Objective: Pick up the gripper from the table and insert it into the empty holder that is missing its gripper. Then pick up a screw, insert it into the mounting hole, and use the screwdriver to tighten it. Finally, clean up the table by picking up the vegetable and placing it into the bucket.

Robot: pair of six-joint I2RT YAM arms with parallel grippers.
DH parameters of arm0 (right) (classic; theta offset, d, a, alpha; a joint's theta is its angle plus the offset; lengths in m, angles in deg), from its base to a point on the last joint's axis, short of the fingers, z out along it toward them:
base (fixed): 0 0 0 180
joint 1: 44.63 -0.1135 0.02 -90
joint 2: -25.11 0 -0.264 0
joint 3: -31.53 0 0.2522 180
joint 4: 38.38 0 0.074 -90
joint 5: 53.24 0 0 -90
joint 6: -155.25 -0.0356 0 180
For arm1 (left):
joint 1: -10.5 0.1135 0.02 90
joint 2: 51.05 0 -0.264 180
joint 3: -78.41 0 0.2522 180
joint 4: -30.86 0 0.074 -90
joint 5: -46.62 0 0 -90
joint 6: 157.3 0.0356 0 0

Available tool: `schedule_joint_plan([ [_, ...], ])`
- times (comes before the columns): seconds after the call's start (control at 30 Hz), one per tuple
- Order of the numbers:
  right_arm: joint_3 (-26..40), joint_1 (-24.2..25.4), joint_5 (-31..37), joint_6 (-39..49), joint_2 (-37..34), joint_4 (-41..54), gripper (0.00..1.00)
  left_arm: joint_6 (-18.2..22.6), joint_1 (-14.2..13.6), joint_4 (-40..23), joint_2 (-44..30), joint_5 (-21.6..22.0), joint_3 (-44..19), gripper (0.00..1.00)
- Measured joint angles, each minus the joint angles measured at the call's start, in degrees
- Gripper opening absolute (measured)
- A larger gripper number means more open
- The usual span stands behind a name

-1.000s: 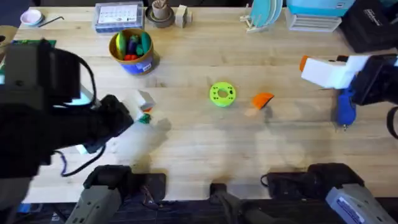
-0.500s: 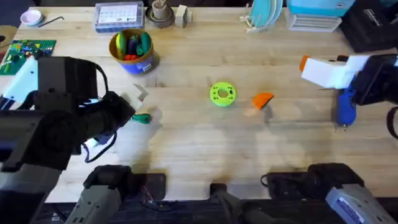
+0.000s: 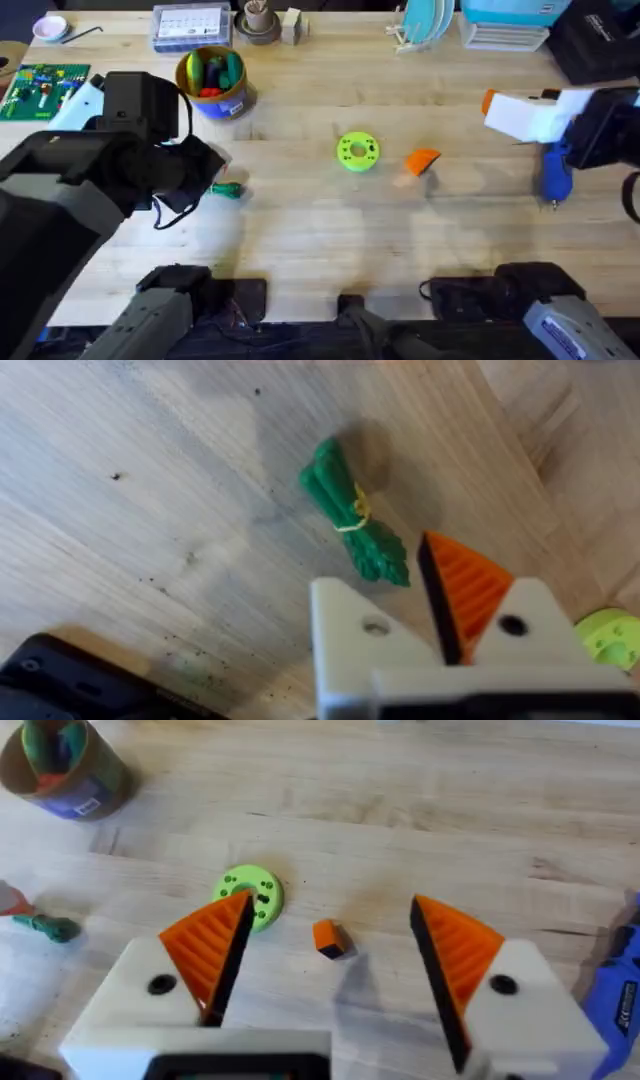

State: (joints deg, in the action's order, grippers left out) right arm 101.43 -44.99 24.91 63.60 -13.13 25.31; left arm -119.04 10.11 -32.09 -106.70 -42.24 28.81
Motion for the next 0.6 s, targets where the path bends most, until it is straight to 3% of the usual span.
schedule_joint_plan([
  [0.07,0.0,0.0,0.0,0.0,0.0,0.0,0.994,0.2,0.0,0.0,-0.1,-0.3,0.0,0.046],
  [0.1,0.0,0.0,0.0,0.0,0.0,0.0,0.994,0.2,0.0,0.0,-0.1,-0.5,0.0,0.016],
  [0.17,0.0,0.0,0.0,0.0,0.0,0.1,0.994,0.5,0.0,0.0,-0.1,-0.9,0.0,0.015],
  [0.33,0.0,0.0,0.0,0.0,0.0,0.1,0.994,8.1,0.0,-0.3,-0.2,-6.4,-3.3,0.016],
  [0.47,0.0,0.0,0.0,0.0,0.0,0.1,0.994,18.5,0.0,0.2,-0.2,-13.4,-9.8,0.016],
  [0.6,0.0,0.0,0.0,0.0,0.0,0.1,0.994,32.4,0.0,0.7,-0.2,-22.9,-15.4,0.016],
])
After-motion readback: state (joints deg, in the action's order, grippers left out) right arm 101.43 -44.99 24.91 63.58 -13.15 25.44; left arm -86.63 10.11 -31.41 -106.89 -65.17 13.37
